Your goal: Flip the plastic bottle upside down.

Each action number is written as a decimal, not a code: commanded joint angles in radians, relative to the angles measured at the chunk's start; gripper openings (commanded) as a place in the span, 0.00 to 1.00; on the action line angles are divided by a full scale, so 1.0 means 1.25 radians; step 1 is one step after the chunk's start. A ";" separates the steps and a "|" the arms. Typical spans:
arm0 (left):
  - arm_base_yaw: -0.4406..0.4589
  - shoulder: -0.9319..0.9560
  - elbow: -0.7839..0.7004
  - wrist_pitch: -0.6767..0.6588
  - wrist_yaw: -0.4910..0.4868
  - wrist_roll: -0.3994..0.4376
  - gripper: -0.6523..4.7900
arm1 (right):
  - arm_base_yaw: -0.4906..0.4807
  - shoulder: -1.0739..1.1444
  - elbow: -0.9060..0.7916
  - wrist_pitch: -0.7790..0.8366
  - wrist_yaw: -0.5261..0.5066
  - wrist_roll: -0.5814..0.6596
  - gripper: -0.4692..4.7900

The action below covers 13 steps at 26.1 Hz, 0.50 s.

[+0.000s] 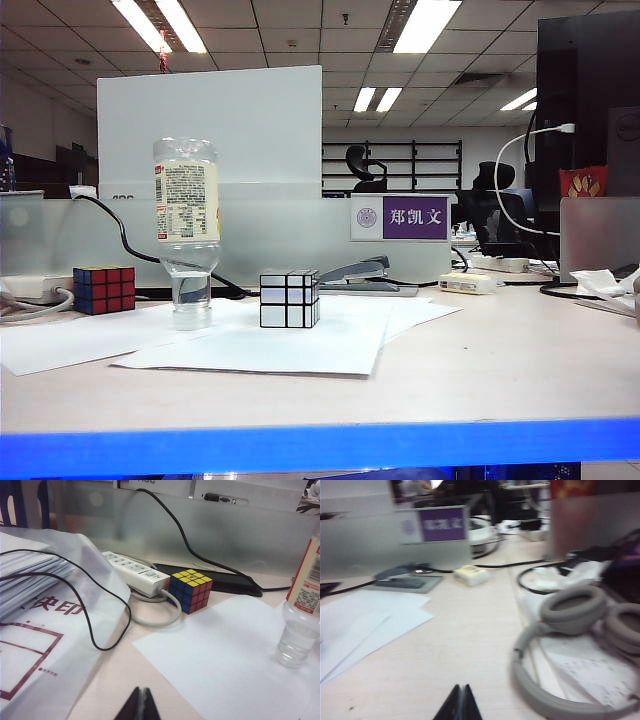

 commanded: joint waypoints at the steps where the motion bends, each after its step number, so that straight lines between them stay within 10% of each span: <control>1: 0.001 -0.001 0.001 0.008 0.002 -0.001 0.11 | 0.003 -0.001 -0.006 0.002 0.032 0.003 0.07; 13: 0.001 -0.001 0.001 0.007 0.002 -0.001 0.11 | 0.005 -0.001 -0.006 -0.002 0.033 -0.001 0.07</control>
